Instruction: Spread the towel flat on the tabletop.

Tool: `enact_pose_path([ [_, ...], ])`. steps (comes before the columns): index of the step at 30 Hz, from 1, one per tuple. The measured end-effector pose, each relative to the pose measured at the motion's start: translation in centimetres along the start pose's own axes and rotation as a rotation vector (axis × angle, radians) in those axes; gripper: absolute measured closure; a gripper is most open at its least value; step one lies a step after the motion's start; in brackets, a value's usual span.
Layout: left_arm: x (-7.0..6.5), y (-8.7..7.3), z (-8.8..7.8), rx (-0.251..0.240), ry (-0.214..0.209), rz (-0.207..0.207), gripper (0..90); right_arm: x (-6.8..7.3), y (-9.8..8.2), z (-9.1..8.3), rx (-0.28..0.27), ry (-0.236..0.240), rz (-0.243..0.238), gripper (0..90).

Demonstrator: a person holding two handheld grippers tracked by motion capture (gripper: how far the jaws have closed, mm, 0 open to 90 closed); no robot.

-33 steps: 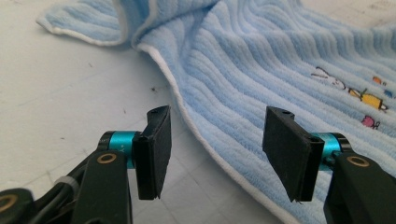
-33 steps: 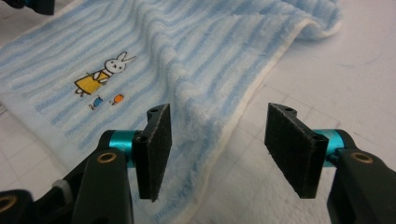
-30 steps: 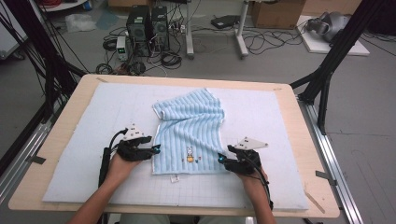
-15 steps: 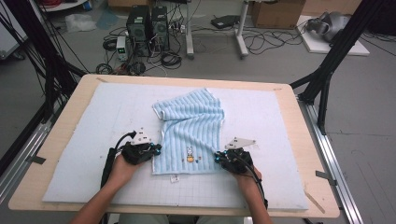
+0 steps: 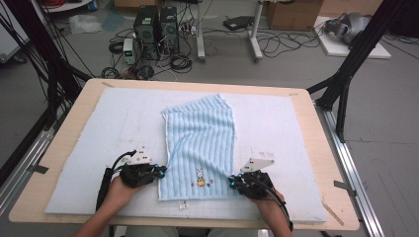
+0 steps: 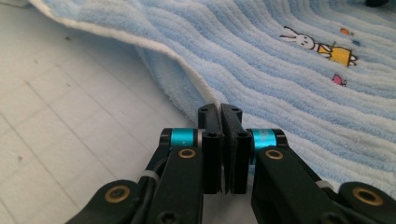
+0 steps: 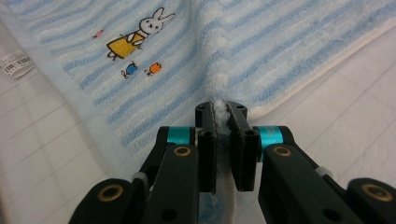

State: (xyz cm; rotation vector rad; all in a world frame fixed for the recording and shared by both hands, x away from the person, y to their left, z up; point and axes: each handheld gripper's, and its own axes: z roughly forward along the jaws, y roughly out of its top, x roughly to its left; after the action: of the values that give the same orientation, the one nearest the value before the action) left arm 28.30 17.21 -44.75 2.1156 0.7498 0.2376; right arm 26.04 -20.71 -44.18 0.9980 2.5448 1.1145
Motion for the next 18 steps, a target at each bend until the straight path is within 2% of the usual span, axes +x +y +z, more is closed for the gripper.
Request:
enact_pose_path([
  [3, -0.5, -0.6, -1.0, 0.005, -0.06, -0.015, 86.6, 0.7, -0.5, -0.7, 0.01, 0.039, -0.014, 81.7],
  [4, -0.5, -0.6, -1.3, 0.004, -0.07, -0.018, 86.5, 0.9, -0.6, -1.0, 0.002, 0.045, -0.006, 78.5],
  [5, -0.2, -0.5, -1.7, -0.015, -0.072, -0.018, 85.7, 0.9, -0.5, -1.2, -0.021, 0.037, -0.012, 70.0],
  [6, 0.1, -0.2, -1.9, -0.044, -0.063, -0.032, 82.1, 0.7, -0.1, -1.6, -0.065, 0.003, 0.013, 63.2],
  [8, 0.8, 0.5, -2.1, -0.107, -0.007, -0.087, 60.0, -0.2, 0.7, -2.1, -0.145, -0.042, 0.056, 58.7],
  [10, 1.5, 1.1, -2.2, -0.168, 0.03, -0.117, 52.8, -1.0, 1.5, -1.8, -0.19, -0.082, 0.084, 58.6],
  [12, 2.1, 1.8, -1.7, -0.196, 0.053, -0.128, 46.8, -1.6, 2.2, -0.9, -0.205, -0.091, 0.105, 58.2],
  [15, 3.1, 2.6, -0.5, -0.188, 0.084, -0.148, 45.6, -2.1, 3.1, 0.1, -0.217, -0.11, 0.115, 56.5],
  [18, 3.7, 2.8, 1.0, -0.141, 0.114, -0.144, 45.3, -2.4, 3.6, 1.5, -0.153, -0.138, 0.091, 57.8],
])
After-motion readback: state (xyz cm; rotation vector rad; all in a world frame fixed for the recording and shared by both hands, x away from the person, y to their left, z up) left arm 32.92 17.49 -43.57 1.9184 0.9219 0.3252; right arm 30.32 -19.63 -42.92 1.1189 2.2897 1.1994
